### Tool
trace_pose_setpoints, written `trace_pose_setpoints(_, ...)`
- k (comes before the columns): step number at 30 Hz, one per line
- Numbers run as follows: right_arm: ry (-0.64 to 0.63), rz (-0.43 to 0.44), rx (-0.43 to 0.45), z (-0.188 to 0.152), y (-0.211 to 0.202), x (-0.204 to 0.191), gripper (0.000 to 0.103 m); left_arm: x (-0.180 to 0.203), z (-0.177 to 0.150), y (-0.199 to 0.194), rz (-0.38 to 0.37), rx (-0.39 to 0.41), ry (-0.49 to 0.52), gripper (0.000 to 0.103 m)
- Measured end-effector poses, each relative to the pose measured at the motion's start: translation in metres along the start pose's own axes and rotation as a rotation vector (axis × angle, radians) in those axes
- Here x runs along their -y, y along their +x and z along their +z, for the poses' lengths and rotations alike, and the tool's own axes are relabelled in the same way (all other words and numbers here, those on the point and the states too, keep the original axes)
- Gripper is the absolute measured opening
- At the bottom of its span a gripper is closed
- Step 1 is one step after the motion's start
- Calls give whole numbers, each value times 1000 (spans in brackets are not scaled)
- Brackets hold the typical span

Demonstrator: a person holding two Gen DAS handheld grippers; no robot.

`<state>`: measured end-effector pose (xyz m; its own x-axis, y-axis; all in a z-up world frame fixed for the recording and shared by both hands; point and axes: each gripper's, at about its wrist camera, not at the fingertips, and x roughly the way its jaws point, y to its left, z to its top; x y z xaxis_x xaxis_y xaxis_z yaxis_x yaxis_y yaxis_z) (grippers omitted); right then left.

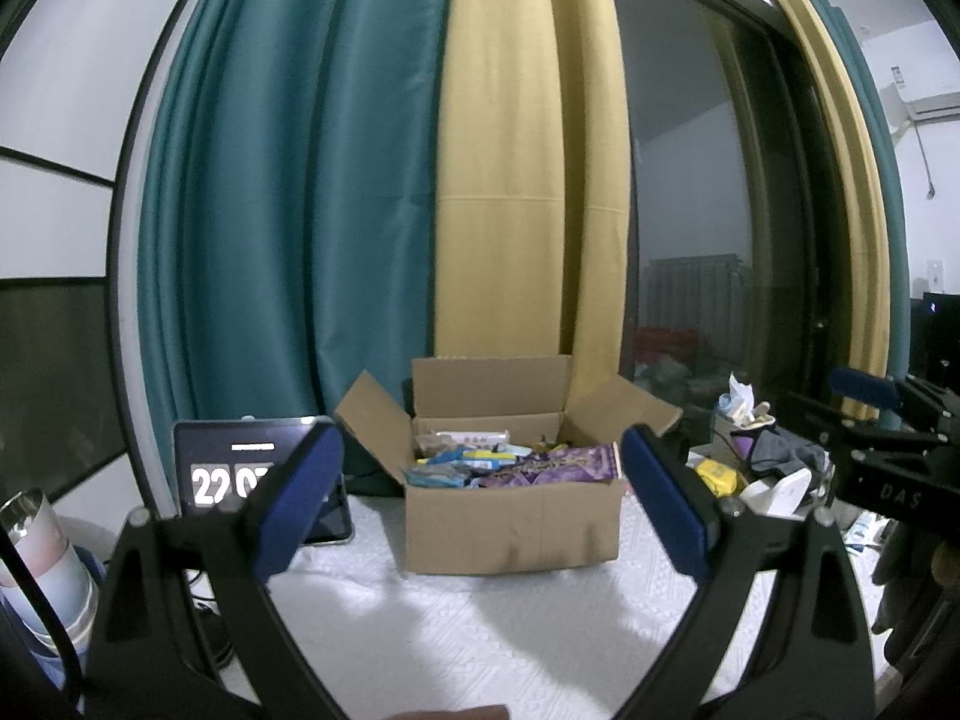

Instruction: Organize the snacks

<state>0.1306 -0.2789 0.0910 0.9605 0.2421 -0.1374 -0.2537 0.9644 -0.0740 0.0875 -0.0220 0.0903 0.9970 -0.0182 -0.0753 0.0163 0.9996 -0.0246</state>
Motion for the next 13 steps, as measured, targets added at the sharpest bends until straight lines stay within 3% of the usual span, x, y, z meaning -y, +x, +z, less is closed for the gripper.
trace_pose_setpoints(13, 1, 3, -13, -4, 6, 2, 80, 1, -2, 1, 7, -7, 7, 95)
